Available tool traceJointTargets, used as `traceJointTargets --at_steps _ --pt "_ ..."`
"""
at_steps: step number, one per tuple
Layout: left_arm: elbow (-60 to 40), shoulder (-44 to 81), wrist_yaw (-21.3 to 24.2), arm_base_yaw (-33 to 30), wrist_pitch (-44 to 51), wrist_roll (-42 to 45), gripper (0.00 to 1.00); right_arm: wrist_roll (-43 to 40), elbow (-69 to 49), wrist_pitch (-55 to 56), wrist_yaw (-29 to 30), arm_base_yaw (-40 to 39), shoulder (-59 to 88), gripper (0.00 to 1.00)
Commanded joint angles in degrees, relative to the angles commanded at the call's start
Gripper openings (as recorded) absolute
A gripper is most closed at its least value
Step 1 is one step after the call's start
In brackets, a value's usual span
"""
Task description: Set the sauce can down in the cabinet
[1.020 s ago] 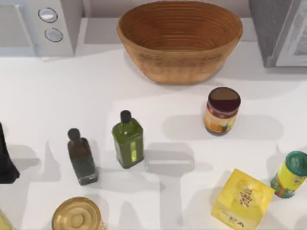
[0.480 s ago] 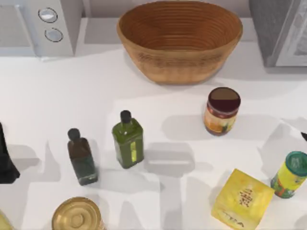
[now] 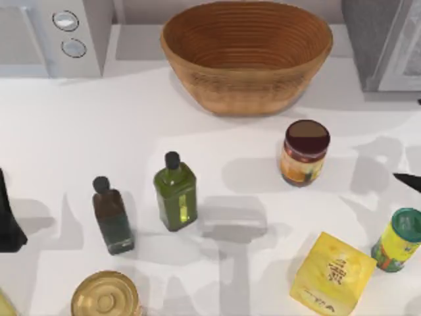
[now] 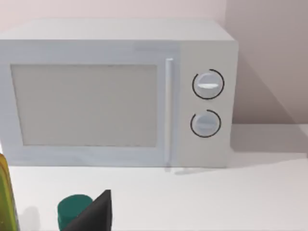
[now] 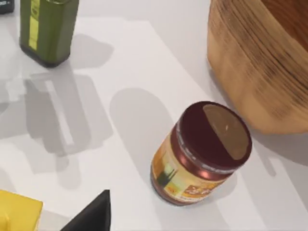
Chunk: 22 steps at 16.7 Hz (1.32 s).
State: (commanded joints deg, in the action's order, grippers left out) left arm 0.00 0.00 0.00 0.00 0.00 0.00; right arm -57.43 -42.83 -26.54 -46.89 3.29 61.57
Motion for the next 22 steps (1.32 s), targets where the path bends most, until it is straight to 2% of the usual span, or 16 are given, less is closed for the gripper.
traceJointTargets --at_steps 11,22 --pt "0.0 0.0 0.0 0.0 0.0 0.0 1.0 -22.3 -17.6 -10.2 -16.3 2.0 29.2 1.0" --pt "0.0 0.0 0.0 0.0 0.0 0.0 1.0 -39.8 -32.3 -17.5 -30.1 1.2 59.8 1.0"
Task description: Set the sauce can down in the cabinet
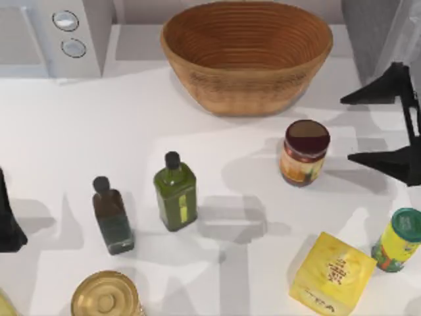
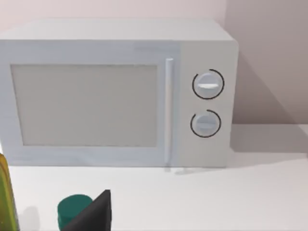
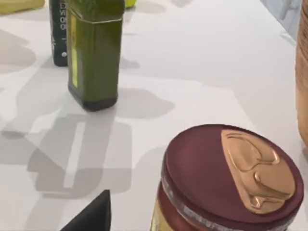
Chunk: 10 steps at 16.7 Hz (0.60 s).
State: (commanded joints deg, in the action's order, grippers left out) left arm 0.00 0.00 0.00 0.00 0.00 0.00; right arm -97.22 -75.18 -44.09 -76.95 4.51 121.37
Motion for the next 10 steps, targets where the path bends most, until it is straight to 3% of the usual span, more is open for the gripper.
traceJointTargets --at_steps 5,10 --pt "0.0 0.0 0.0 0.0 0.0 0.0 1.0 -5.8 -6.1 -2.0 -5.9 -1.1 14.6 1.0" --pt "0.0 0.0 0.0 0.0 0.0 0.0 1.0 -6.1 -7.4 -1.6 -6.9 -2.0 18.7 1.0"
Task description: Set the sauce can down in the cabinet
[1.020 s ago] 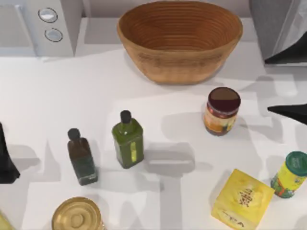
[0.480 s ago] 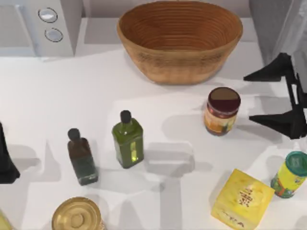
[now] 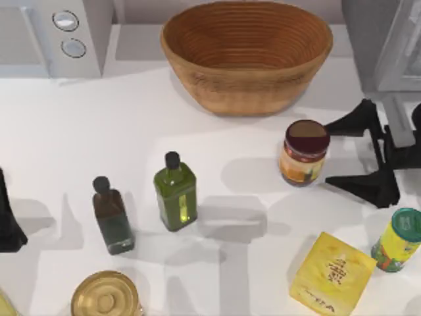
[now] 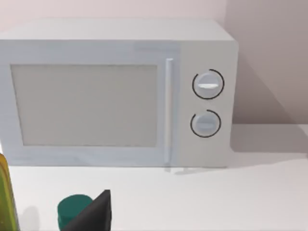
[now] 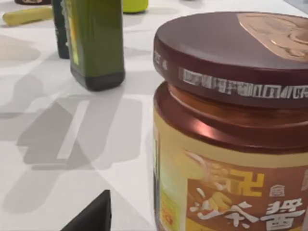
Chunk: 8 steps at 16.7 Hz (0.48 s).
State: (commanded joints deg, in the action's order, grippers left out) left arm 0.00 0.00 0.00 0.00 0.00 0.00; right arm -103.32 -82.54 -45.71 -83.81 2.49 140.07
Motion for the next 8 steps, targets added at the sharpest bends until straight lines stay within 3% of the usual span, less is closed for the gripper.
traceJointTargets --at_steps 8 --pt "0.0 0.0 0.0 0.0 0.0 0.0 1.0 3.0 0.8 3.7 -0.1 -0.2 -0.1 1.0"
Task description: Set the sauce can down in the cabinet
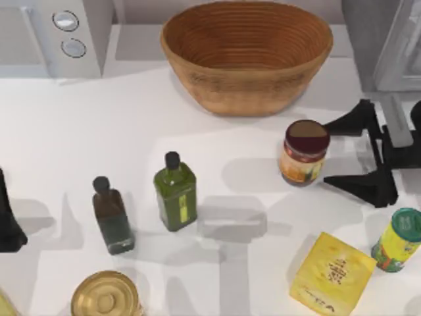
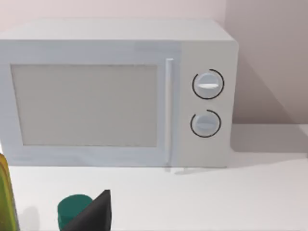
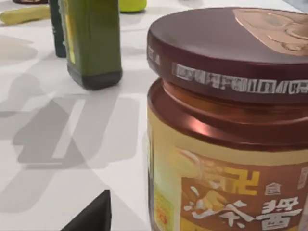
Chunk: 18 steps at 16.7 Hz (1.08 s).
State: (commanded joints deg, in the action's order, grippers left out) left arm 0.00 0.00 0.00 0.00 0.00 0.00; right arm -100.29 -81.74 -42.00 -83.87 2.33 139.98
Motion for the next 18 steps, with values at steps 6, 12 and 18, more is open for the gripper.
traceJointTargets --at_steps 6,12,18 --pt "0.0 0.0 0.0 0.0 0.0 0.0 1.0 17.8 4.7 22.5 0.0 -1.7 0.1 1.0" --pt "0.0 0.0 0.0 0.0 0.0 0.0 1.0 43.2 12.4 55.2 1.1 -4.6 -0.3 1.0" --pt "0.0 0.0 0.0 0.0 0.0 0.0 1.0 62.6 18.3 78.1 3.2 -7.8 -2.5 1.0"
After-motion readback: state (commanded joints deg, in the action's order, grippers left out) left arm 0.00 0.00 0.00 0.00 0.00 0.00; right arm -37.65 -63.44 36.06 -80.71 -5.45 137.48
